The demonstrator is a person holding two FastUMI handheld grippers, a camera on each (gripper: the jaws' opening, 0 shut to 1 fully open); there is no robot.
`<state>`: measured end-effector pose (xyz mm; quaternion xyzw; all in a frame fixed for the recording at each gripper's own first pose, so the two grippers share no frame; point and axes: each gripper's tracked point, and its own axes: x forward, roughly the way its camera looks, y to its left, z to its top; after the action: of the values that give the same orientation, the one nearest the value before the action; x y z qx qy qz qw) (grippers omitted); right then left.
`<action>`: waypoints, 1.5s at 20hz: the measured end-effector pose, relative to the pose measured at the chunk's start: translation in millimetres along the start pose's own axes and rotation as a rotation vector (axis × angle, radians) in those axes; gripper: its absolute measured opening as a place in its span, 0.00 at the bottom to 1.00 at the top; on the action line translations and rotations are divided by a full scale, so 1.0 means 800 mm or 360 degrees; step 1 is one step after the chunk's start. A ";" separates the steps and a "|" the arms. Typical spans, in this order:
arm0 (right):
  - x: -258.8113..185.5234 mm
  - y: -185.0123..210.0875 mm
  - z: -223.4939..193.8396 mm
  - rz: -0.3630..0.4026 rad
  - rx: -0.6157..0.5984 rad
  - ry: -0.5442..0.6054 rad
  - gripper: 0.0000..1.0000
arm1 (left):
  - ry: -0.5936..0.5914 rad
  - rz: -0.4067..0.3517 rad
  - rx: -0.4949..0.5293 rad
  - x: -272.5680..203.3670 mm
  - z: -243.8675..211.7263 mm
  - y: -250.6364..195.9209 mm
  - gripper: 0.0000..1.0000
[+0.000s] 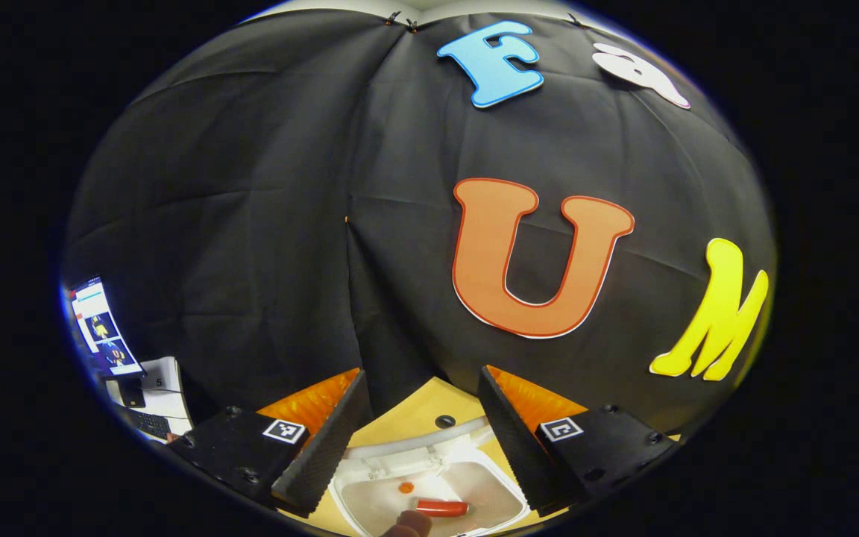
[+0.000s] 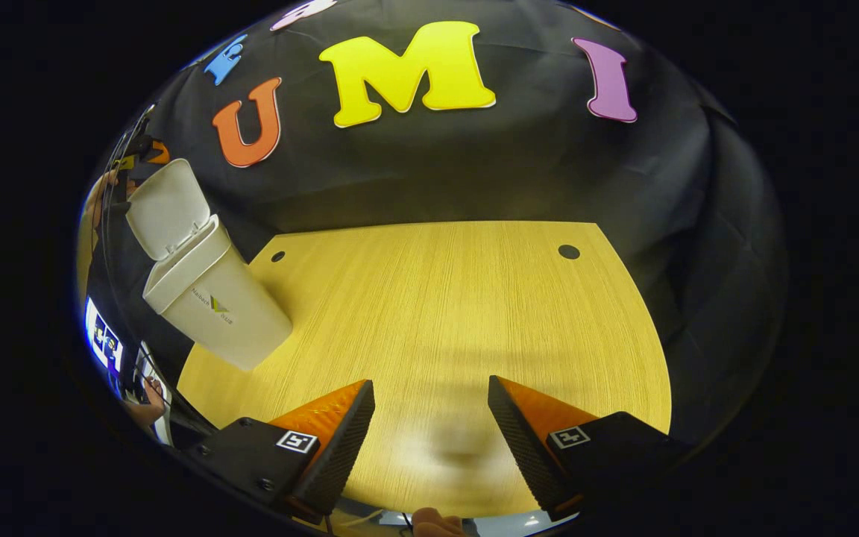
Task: Press the lid of the desktop garbage bin to open it, pick up the crumpled paper on the desktop and throw it into the bin, then pick up the pop can on the desktop and drop it into the bin, and finally close the garbage bin lid.
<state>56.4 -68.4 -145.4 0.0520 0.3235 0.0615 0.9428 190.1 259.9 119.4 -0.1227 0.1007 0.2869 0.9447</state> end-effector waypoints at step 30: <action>0.019 -0.017 -0.024 0.0434 0.0051 -0.0045 0.96 | 0.0260 0.0147 0.0105 -0.055 -0.247 -0.059 0.97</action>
<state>57.9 -78.3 -171.6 0.1113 0.3010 0.1834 0.9292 157.4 142.3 -48.9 -0.1098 0.1922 0.3157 0.9227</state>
